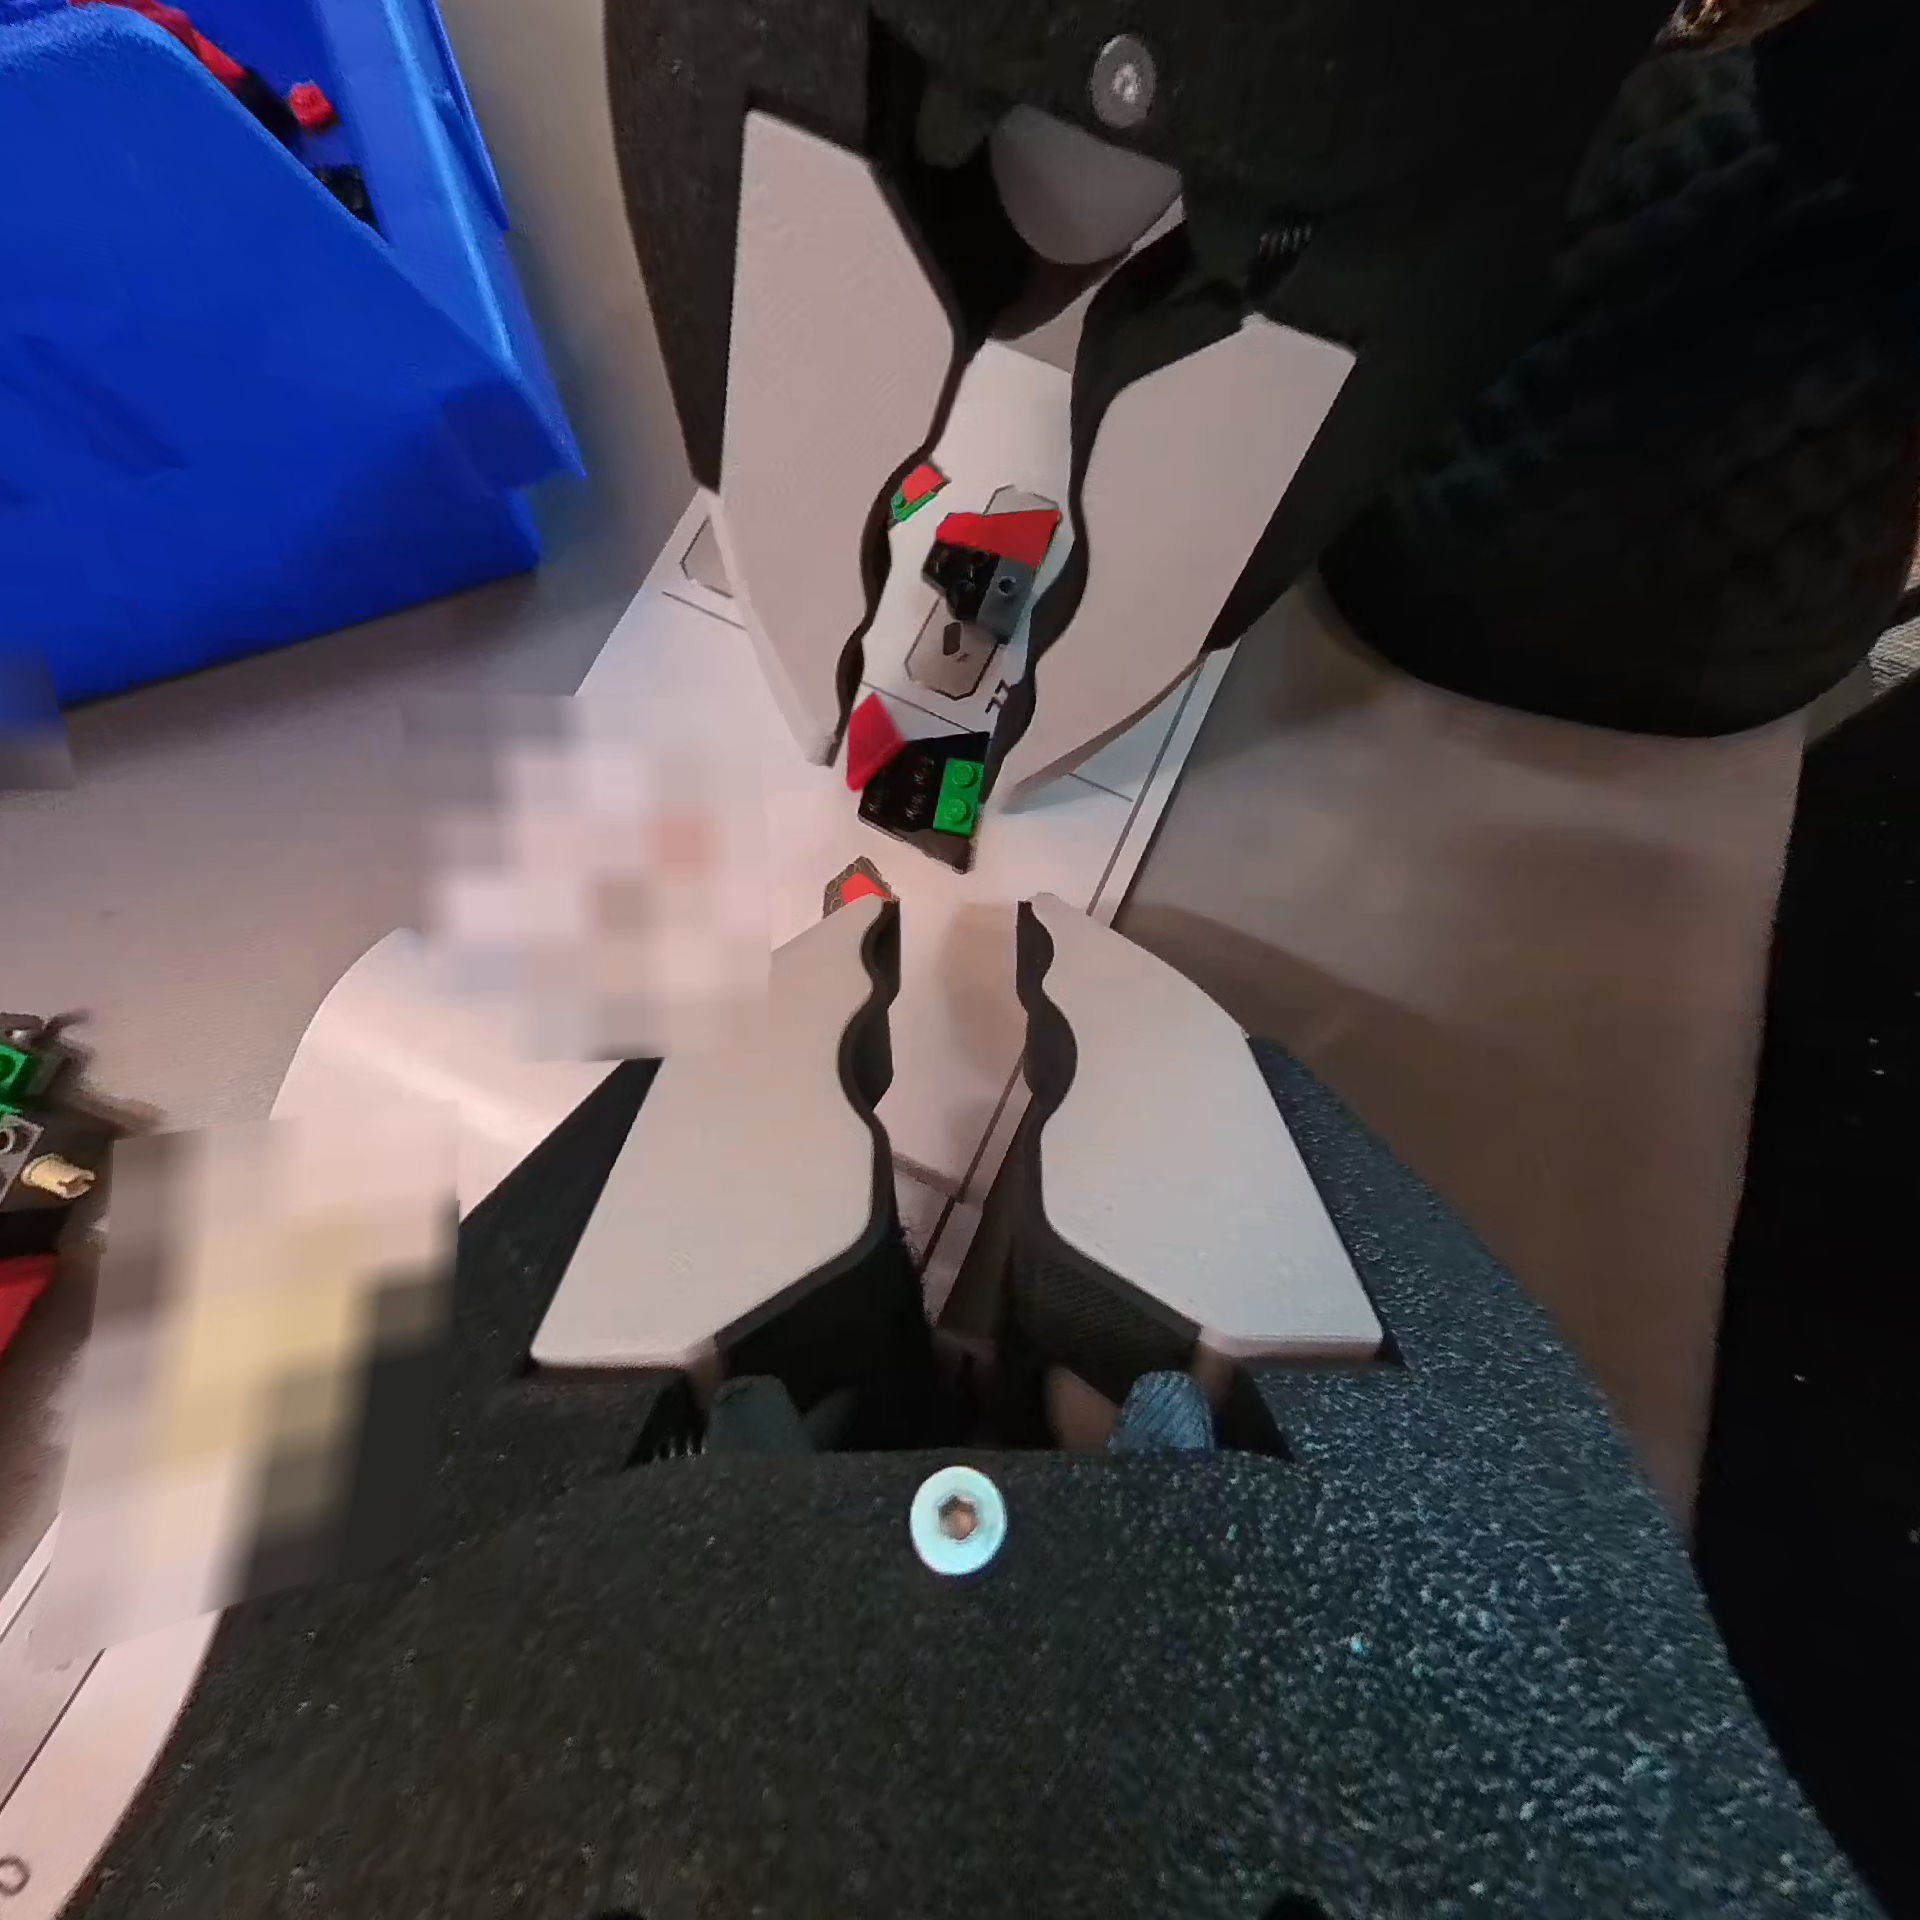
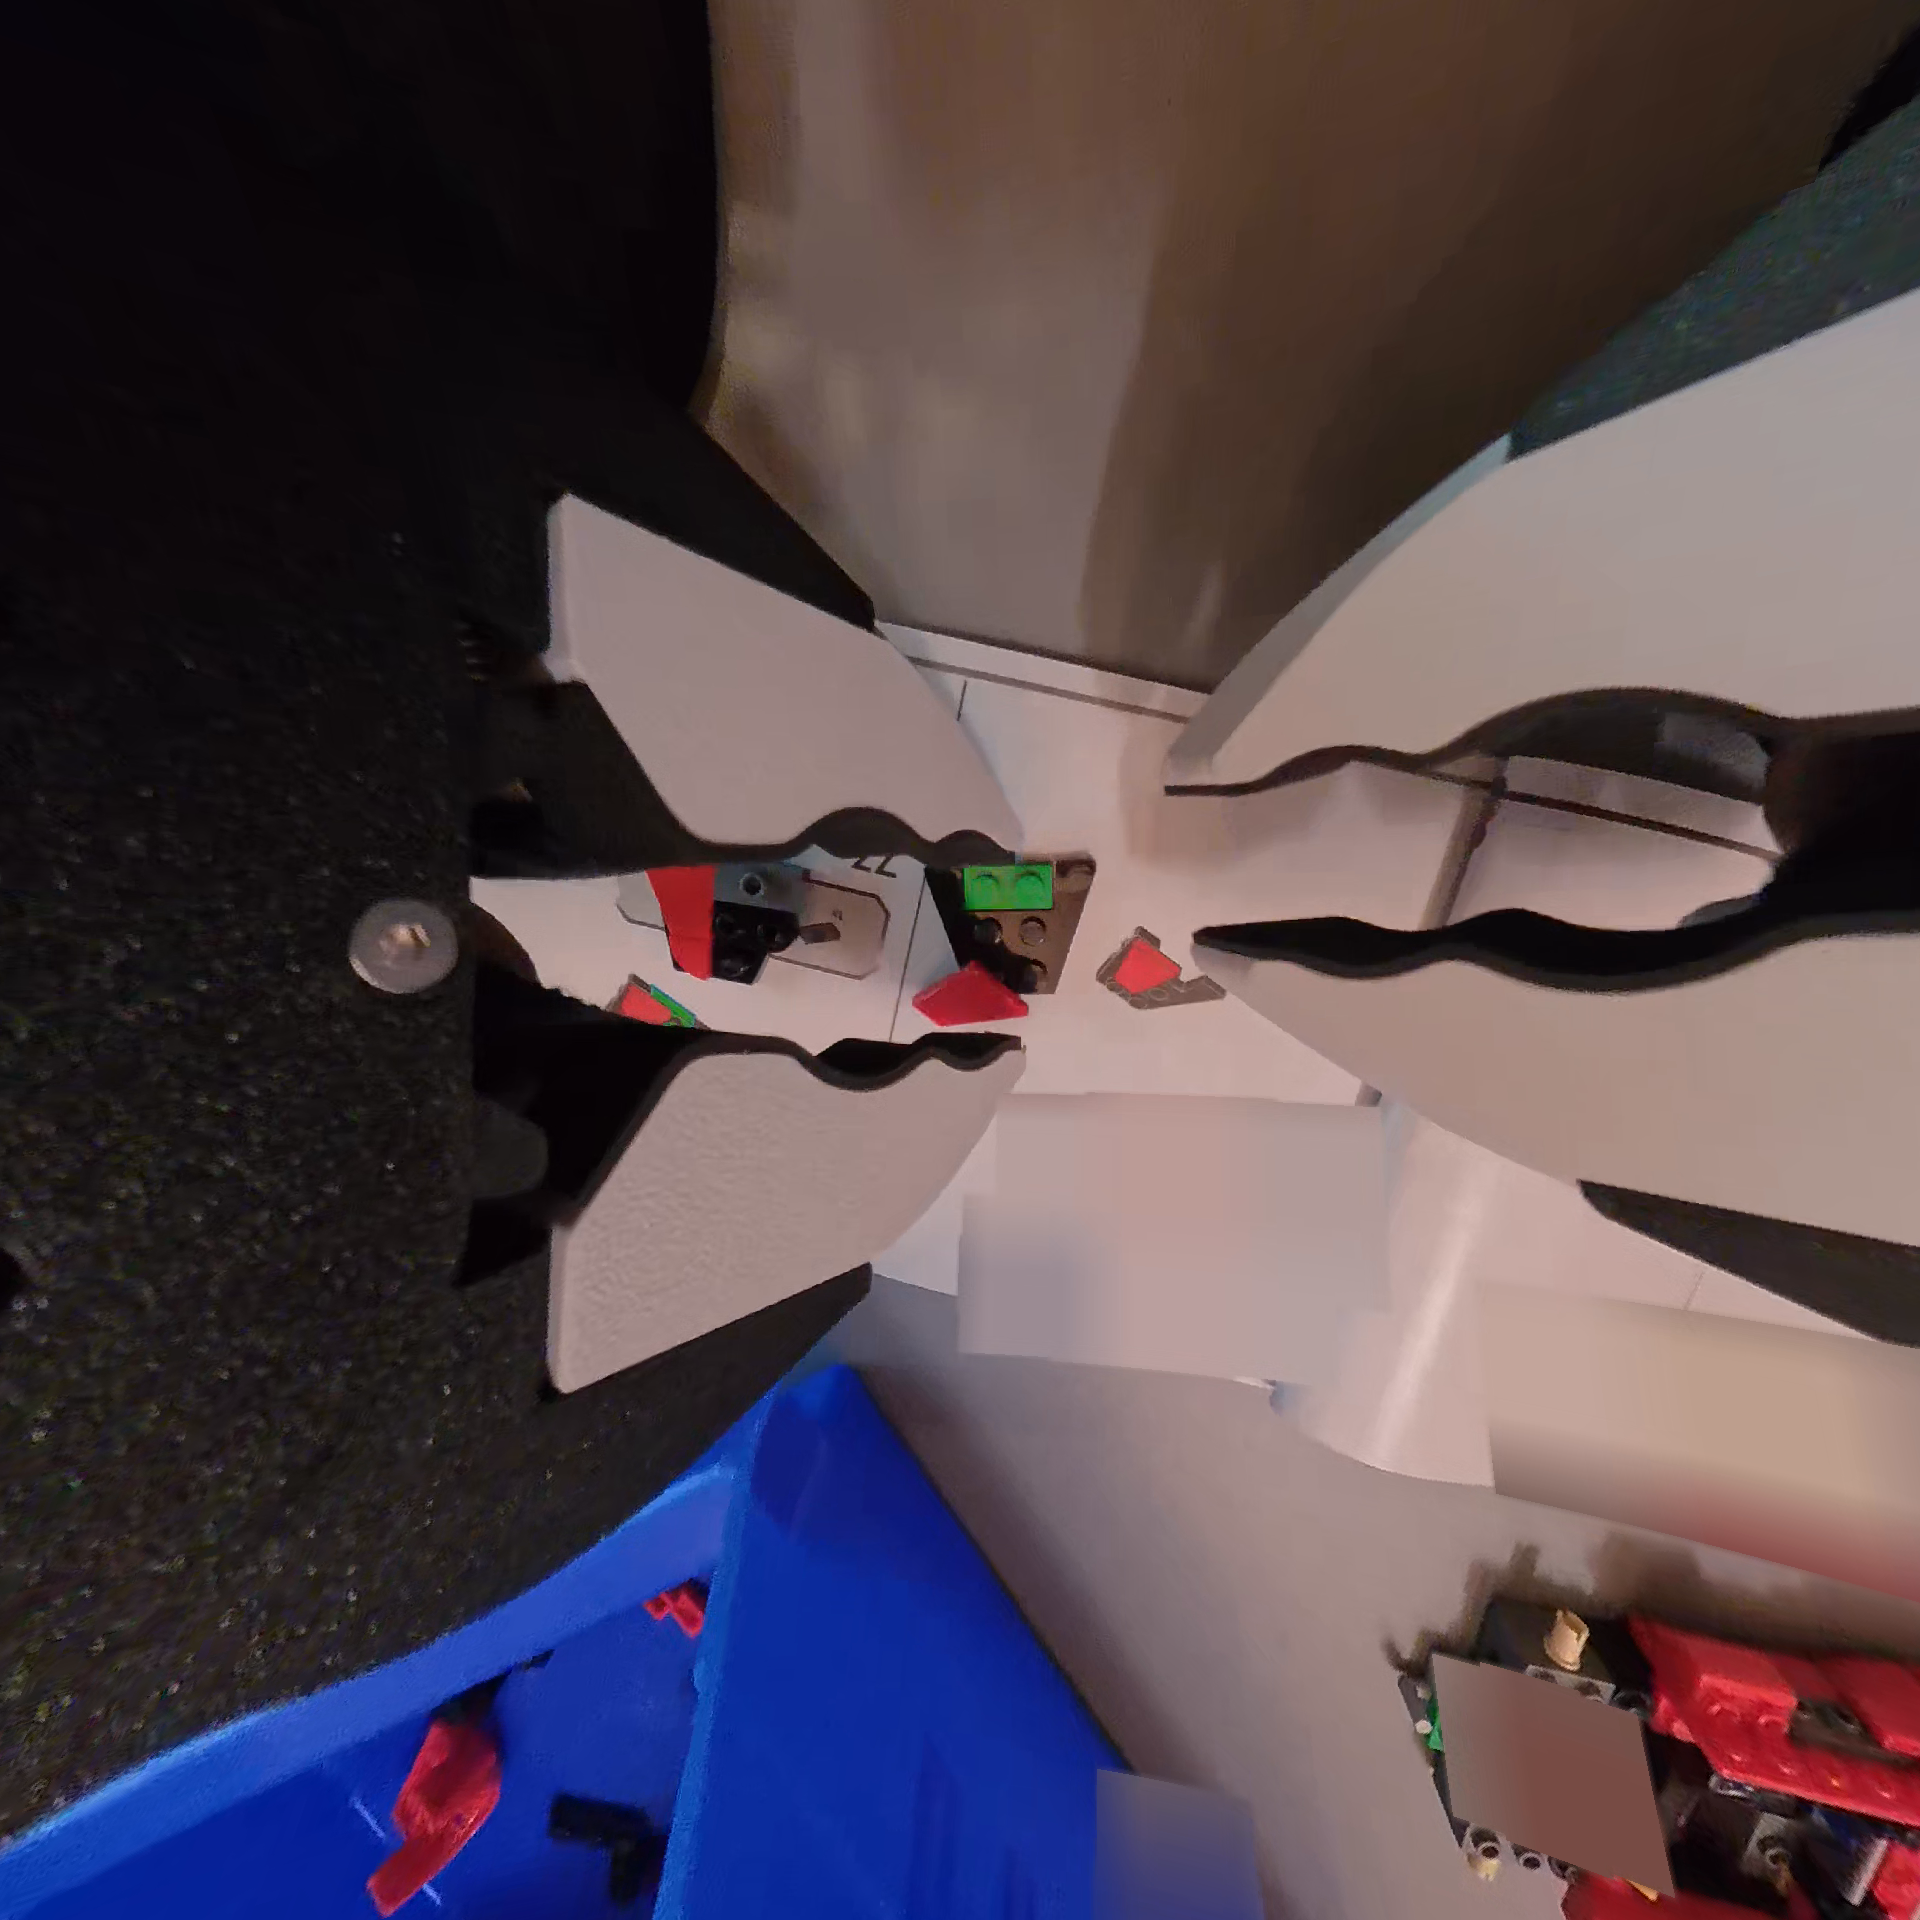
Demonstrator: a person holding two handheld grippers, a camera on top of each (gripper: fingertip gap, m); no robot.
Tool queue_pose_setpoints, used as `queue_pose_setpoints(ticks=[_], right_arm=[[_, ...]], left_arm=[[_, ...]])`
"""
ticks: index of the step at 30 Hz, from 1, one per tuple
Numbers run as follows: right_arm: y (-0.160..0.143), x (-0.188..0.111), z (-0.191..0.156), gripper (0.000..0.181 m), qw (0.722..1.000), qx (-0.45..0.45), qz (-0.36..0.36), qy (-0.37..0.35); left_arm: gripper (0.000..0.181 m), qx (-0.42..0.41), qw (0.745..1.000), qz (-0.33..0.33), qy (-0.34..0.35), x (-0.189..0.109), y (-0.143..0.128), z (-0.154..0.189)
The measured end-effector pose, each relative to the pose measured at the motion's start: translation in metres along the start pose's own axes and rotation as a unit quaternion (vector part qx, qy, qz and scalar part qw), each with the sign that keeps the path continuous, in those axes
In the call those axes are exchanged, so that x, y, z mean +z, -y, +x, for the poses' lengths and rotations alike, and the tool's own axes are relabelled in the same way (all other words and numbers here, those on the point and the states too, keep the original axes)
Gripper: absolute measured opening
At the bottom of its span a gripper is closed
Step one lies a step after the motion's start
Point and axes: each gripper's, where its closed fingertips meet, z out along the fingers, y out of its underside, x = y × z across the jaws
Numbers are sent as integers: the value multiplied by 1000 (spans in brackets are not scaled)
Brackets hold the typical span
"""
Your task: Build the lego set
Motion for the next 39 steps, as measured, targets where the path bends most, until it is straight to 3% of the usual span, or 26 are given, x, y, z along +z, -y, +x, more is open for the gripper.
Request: queue_pose_setpoints(ticks=[9, 12, 15, 21, 28, 33, 36, 39], right_arm=[[-1, -10, 5, 36, 999, 28, 20, -3], [-7, -18, 9, 15, 997, 74, 35, 12], [-9, -15, 6, 12, 994, 92, 36, 38], [-16, -2, 8, 13, 999, 23, 14, 33], [-12, -1, 9, 5, 997, -53, 55, 23], [9, -26, 15, 3, 979, -143, 127, -69], [26, -46, 8, 3, 959, -208, 152, -118], [48, -71, -4, 3, 936, -243, 209, -145]], left_arm=[[20, -1, 1000, 4, -8, 4, -1, 0], [20, 0, 1000, 2, -6, 5, -3, -1], [20, -4, 1000, 13, -3, 2, 0, -3], [19, -12, 1000, 27, -9, 0, 3, -3], [20, -31, 995, 73, -53, -9, 14, 5], [29, -83, 989, 110, -47, -15, 22, -5], [29, -117, 978, 145, -98, -23, 30, 0], [26, -122, 949, 206, -208, -41, 44, 20]])
